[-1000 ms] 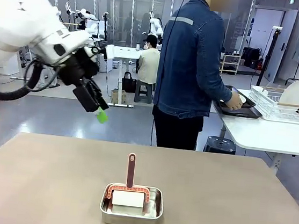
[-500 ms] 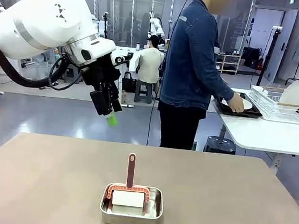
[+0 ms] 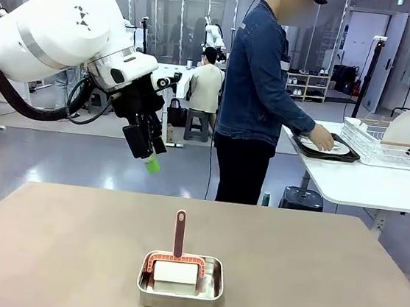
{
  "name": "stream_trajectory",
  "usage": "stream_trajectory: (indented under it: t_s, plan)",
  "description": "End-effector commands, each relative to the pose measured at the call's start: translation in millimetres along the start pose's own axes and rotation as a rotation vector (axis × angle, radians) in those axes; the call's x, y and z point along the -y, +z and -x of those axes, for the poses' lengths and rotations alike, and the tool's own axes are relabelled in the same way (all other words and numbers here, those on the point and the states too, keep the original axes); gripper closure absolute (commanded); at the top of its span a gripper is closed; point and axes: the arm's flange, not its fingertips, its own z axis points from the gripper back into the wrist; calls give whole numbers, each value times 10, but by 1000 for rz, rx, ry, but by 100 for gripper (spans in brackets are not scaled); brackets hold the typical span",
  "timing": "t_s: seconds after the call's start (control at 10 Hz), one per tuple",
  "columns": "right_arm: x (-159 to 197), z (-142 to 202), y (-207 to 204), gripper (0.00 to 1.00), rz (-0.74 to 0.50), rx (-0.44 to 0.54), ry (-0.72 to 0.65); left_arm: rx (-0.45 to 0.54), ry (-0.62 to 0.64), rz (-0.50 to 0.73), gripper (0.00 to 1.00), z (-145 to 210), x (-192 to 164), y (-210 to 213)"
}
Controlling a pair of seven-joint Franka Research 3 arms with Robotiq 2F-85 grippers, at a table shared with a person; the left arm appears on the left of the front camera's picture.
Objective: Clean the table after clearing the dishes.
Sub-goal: When the right (or left) Handle tray is removed, use the right hand (or left hand) to clean the right (or left) side of the table with the Lint Roller.
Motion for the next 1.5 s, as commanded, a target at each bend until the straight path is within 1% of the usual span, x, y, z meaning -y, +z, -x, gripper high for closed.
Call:
stream_trajectory:
  t_s: [0.0,0.1,0.2,0.5,0.6,0.7,0.8,0.9,1.1,1.3,1.4]
  plan:
    - [-35,21,-4,0,-9,0,9,0,0,0,0,0,0,0]
    - [-35,21,-4,0,-9,0,9,-56,17,27,0,-65,-108,-146]
    - [-35,21,-4,0,-9,0,9,-53,35,40,0,-100,-162,-263]
    - [-35,21,-4,0,-9,0,9,-184,70,35,0,-166,-356,-519]
    - [-35,21,-4,0,-9,0,9,-191,80,68,0,-202,-404,-617]
    - [-35,21,-4,0,-9,0,9,-175,74,100,0,-201,-451,-730]
    - [-35,21,-4,0,-9,0,9,-189,85,132,0,-187,-485,-847]
    - [-35,21,-4,0,-9,0,9,-228,85,144,0,-218,-507,-986]
    - [-35,21,-4,0,-9,0,9,-257,62,144,0,-330,-587,-1155]
    - [-35,21,-4,0,-9,0,9,-279,48,186,0,-397,-615,-1308]
    - [-35,21,-4,0,-9,0,9,-289,72,203,0,-386,-633,-1413]
